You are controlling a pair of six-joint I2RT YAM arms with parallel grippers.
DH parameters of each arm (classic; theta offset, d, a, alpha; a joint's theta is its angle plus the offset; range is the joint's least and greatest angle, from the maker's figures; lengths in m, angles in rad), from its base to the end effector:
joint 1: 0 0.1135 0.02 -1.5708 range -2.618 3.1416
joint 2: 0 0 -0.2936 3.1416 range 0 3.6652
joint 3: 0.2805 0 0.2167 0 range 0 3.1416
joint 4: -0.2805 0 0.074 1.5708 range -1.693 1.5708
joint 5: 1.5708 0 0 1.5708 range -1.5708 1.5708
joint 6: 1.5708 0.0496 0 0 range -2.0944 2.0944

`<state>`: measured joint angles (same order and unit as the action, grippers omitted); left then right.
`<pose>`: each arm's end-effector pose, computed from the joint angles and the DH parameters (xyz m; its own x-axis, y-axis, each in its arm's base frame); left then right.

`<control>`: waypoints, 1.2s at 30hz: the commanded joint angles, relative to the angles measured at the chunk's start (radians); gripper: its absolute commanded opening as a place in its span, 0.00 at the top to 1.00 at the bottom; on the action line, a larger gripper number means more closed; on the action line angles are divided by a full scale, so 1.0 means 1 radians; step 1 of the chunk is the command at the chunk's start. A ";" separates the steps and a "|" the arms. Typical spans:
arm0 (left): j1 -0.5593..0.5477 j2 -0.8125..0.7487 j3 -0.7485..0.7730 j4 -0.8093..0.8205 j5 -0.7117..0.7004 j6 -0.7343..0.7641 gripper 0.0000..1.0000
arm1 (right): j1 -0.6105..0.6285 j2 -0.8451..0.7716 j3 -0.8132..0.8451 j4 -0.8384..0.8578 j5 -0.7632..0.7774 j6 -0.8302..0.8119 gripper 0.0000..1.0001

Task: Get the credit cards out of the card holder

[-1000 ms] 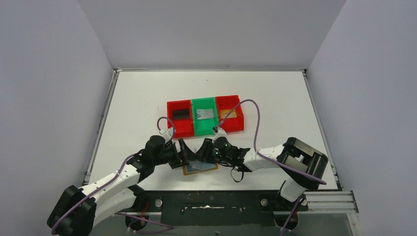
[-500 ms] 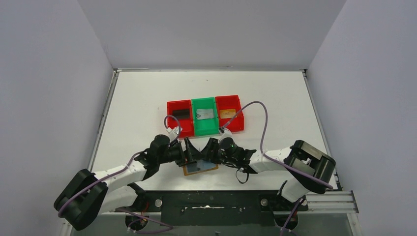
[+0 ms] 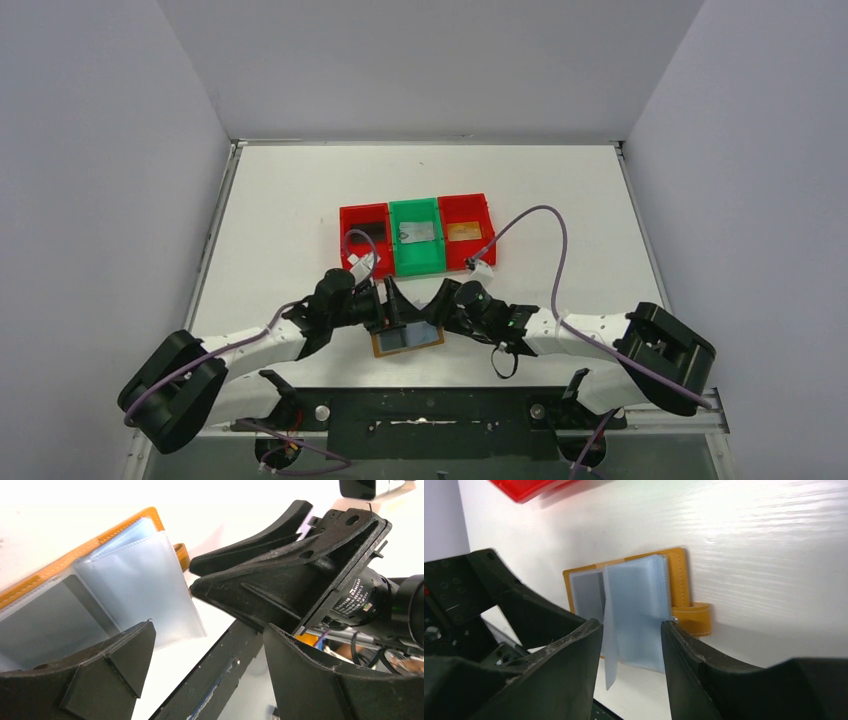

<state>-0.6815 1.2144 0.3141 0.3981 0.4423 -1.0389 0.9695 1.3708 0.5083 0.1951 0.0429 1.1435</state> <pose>0.1405 -0.1413 0.2056 -0.9314 -0.2474 -0.2670 0.1143 0.4975 -0.8599 0.1374 0.1965 0.2057 -0.8775 0.3282 -0.3497 -0.0148 0.7102 0.7038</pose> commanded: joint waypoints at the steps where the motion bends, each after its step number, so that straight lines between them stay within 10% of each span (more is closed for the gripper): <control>1: -0.010 -0.106 0.072 -0.216 -0.132 0.084 0.21 | -0.007 -0.043 0.055 -0.126 0.144 0.009 0.54; 21: 0.028 -0.418 0.305 -1.051 -0.881 0.028 0.18 | 0.185 0.172 0.389 -0.272 0.221 -0.202 0.55; 36: 0.035 -0.667 0.274 -1.201 -1.013 -0.143 0.18 | 0.284 0.472 0.738 -0.618 0.340 -0.288 0.42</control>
<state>-0.6518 0.5781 0.5716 -0.7753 -0.5152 -1.1484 1.2388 1.8053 1.1618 -0.3103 0.2958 0.8810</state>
